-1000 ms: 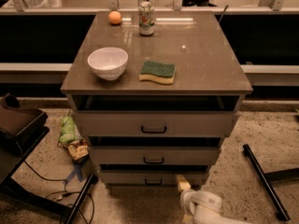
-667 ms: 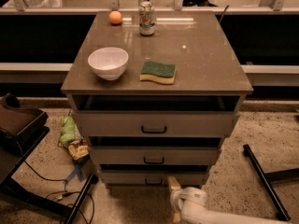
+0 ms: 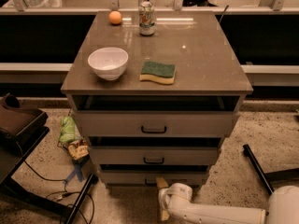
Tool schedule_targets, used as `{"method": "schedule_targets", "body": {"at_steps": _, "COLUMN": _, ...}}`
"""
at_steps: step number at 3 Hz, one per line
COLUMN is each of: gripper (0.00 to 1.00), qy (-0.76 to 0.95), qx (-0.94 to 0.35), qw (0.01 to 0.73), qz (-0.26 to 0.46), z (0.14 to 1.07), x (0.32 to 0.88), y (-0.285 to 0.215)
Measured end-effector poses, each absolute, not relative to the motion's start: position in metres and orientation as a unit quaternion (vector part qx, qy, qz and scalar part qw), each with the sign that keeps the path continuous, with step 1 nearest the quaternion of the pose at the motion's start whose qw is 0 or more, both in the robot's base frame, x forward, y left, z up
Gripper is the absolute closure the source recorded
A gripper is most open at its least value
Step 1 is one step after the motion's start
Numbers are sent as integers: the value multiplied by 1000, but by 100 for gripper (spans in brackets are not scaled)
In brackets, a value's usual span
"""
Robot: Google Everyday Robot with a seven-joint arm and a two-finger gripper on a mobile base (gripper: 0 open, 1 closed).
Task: Open bottom drawer
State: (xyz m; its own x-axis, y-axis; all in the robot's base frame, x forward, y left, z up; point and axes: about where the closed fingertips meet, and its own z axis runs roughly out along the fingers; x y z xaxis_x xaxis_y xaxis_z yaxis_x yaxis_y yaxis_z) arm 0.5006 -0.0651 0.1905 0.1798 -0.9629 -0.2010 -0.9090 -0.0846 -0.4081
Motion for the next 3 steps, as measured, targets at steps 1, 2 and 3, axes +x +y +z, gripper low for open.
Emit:
{"method": "schedule_targets", "body": {"at_steps": 1, "gripper": 0, "qy": 635, "qx": -740, "qw": 212, "qz": -64, "z": 174, "x": 509, "y": -55}}
{"method": "schedule_targets", "body": {"at_steps": 2, "gripper": 0, "qy": 636, "qx": -745, "qw": 188, "qz": -65, "z": 153, "x": 516, "y": -54}}
{"method": "schedule_targets", "body": {"at_steps": 3, "gripper": 0, "qy": 639, "qx": -749, "qw": 166, "qz": -62, "z": 136, "x": 521, "y": -55}}
